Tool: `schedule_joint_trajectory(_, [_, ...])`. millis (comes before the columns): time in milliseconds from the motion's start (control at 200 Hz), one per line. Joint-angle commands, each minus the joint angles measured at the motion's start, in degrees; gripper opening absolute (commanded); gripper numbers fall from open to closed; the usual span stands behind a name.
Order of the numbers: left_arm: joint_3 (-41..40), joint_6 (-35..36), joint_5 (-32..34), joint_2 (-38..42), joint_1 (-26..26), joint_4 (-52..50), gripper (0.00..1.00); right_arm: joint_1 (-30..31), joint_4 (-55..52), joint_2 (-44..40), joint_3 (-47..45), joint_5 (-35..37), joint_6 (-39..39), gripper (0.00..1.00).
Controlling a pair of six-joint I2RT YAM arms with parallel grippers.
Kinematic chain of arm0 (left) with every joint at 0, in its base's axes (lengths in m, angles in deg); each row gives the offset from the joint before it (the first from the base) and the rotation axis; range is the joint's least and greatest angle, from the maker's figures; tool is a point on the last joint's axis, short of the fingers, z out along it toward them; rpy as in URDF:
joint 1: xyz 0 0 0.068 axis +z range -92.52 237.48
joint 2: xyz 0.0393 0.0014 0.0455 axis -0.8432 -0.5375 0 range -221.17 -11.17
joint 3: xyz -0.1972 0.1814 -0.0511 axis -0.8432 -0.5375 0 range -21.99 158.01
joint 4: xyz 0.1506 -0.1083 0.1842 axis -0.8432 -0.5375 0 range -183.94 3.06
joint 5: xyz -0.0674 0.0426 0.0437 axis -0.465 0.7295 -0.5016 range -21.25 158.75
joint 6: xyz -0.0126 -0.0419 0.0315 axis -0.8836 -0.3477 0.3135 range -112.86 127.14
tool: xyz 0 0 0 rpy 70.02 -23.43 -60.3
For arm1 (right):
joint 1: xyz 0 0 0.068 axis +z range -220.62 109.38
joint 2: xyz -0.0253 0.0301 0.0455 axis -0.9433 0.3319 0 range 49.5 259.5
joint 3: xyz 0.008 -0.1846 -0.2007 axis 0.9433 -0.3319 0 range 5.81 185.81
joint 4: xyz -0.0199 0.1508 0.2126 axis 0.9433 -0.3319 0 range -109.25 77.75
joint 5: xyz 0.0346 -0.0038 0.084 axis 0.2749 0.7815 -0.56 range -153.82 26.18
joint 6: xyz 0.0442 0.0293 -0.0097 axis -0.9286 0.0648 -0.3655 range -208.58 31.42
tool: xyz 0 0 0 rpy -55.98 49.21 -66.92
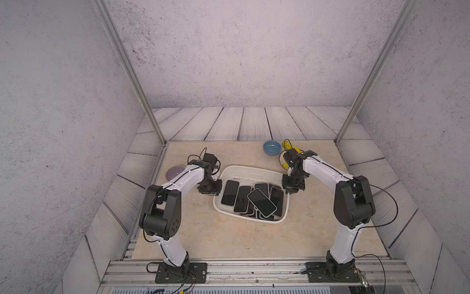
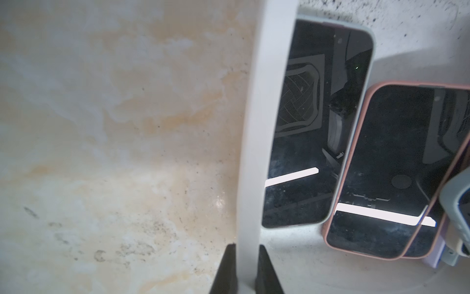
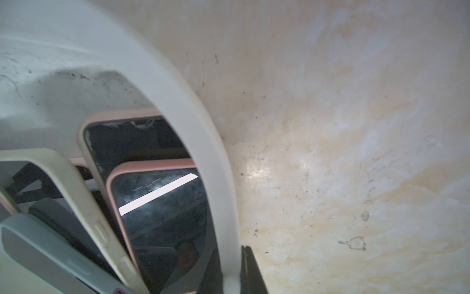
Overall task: Take the phone out of the storage box
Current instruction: Move the storage box to the center of the board.
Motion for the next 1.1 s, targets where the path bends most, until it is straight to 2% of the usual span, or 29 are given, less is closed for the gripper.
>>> schedule_joint_trajectory(0, [3.4, 1.0, 0.6, -3.5, -0.2, 0.2, 0.04, -1.5, 3.3, 2.4, 8.2, -0.4, 0.8, 0.0])
schedule_joint_trajectory(405, [16.1, -0.2, 2.2, -12.1, -0.1, -2.0, 0.02, -4.8, 2.9, 15.8, 28.4, -3.7, 7.5, 0.0])
schedule_joint_trajectory(580, [18.7, -0.2, 2.3, -13.3, -0.1, -3.3, 0.02, -5.4, 0.6, 17.5, 32.6, -3.1, 11.4, 0.0])
schedule_joint_trajectory(641, [18.8, -0.2, 2.0, -12.6, -0.1, -3.5, 0.03, -5.6, -0.4, 16.5, 32.5, -2.6, 12.4, 0.13])
schedule_joint_trajectory(711, [18.8, -0.6, 1.4, -11.1, -0.1, -4.1, 0.14, -5.8, -2.0, 14.5, 32.0, -2.5, 13.5, 0.4])
schedule_joint_trajectory(796, [18.3, -1.6, 0.6, -7.5, -0.1, -4.3, 0.35, -5.8, -2.0, 9.9, 29.4, -3.1, 14.6, 0.67])
schedule_joint_trajectory(836, [17.8, -2.3, 0.0, -5.3, -0.1, -4.3, 0.49, -5.7, -1.3, 7.2, 27.7, -4.4, 15.7, 0.9])
schedule_joint_trajectory(856, [17.5, -2.6, -0.3, -4.2, -0.1, -4.3, 0.54, -5.7, -1.0, 5.8, 26.7, -5.2, 16.2, 0.96])
schedule_joint_trajectory(896, [16.6, -3.3, -0.9, -1.6, -0.1, -4.2, 0.62, -5.7, -0.3, 3.3, 24.9, -6.6, 17.0, 1.0])
schedule_joint_trajectory(1006, [12.7, -6.1, -3.1, 6.4, 0.0, -3.7, 0.79, -4.8, 0.7, -2.4, 20.6, -12.5, 20.3, 1.0])
schedule_joint_trajectory(1096, [6.3, -10.2, -6.7, 14.3, 0.0, -1.5, 0.9, -2.8, 1.8, -5.6, 16.2, -15.7, 24.1, 1.0])
